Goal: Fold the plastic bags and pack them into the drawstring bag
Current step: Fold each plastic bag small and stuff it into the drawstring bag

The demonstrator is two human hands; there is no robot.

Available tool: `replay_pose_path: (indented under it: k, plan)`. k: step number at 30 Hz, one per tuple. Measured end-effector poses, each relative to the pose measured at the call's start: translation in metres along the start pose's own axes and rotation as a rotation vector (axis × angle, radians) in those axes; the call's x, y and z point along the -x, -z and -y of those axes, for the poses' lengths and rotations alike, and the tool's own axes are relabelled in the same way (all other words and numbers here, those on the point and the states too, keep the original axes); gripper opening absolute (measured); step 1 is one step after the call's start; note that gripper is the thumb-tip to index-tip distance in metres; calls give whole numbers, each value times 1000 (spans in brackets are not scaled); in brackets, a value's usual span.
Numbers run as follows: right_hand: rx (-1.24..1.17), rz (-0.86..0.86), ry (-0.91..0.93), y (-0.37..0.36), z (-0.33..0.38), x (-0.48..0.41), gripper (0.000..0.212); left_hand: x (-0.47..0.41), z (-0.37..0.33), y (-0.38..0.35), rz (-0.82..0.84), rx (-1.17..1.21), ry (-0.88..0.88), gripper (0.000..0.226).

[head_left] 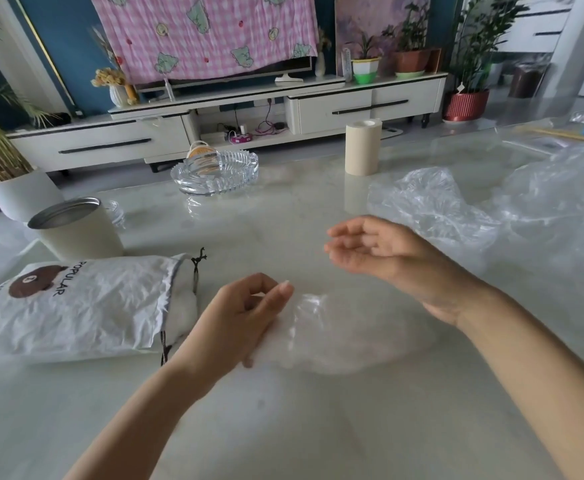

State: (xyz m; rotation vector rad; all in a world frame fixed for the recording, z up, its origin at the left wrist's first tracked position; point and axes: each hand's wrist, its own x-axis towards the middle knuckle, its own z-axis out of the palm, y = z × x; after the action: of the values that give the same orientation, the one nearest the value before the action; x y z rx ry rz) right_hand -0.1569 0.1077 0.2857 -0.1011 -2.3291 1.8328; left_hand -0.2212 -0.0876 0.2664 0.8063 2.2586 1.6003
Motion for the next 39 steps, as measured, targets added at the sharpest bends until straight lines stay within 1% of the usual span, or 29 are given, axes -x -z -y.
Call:
replay_pose_path:
  k: [2,3,4,6,8,9,10,11,12,13,14,15,16,17,18,19,21,22,23,25,28,30,31,32,34,35,37,39]
  plan:
    - [-17,287,-113,-10,2,5,56,4,-6,-2,94,-9,4,37]
    - [12,394,-156,-18,0,7,58,6,-7,-3,116,-27,13,36]
    - [60,462,-184,-25,-3,9,52,6,-7,-3,126,-43,25,36]
    - [151,508,-185,-32,-5,12,31,4,-6,-2,99,-61,37,34]
    - [132,479,-200,-29,0,15,9,-1,-4,4,-27,-81,28,26]
    - [99,448,-214,-25,3,15,10,-4,-2,9,-117,-86,12,21]
    - [77,401,-216,-22,7,15,19,-6,-2,13,-210,-72,-8,17]
    - [66,339,-207,-19,10,14,24,-8,-2,16,-301,-30,-31,16]
    - [39,271,-187,-16,10,13,22,-9,-2,19,-373,63,-39,16]
    - [-11,200,-171,-16,10,12,20,-10,-3,22,-396,229,-16,18]
    - [-66,146,-169,-16,7,11,22,-10,-4,23,-353,429,40,25]
    - [-112,105,-181,-16,6,10,23,-9,-6,21,-247,596,97,33]
    - [-138,101,-188,-18,4,9,22,-8,-7,18,-124,673,151,41]
    - [-152,119,-195,-20,2,9,20,-6,-6,12,-10,658,187,46]
    - [-154,168,-198,-23,0,9,19,-2,-5,5,62,609,195,46]
    - [-137,223,-210,-24,-1,10,20,1,-5,-1,80,563,191,42]
    - [-34,370,-229,-26,0,11,30,5,-4,-8,4,555,205,28]
    - [15,423,-234,-25,1,12,36,5,-3,-9,-23,555,218,25]
    - [32,441,-234,-26,2,13,40,5,-3,-9,-24,539,227,23]
    - [-12,370,-218,-30,1,12,42,5,-2,-10,15,454,227,21]
    - [-166,210,-233,-42,-2,11,25,8,-2,-16,-13,295,168,19]
    - [-204,133,-257,-46,-5,9,14,7,-1,-16,-59,278,126,18]
    - [-221,98,-268,-46,-5,9,13,6,1,-15,-64,287,116,20]
    - [-249,68,-275,-45,-5,7,17,6,1,-14,-58,305,120,22]
    - [-334,32,-278,-43,-5,6,24,5,-1,-11,-46,361,130,14]
    - [-380,27,-278,-43,-5,5,28,5,-1,-10,-50,399,137,17]
    - [-437,32,-269,-42,-5,4,39,4,-4,-8,-83,542,193,29]
    - [-423,29,-228,-44,-7,4,46,3,-8,-6,-103,710,301,26]
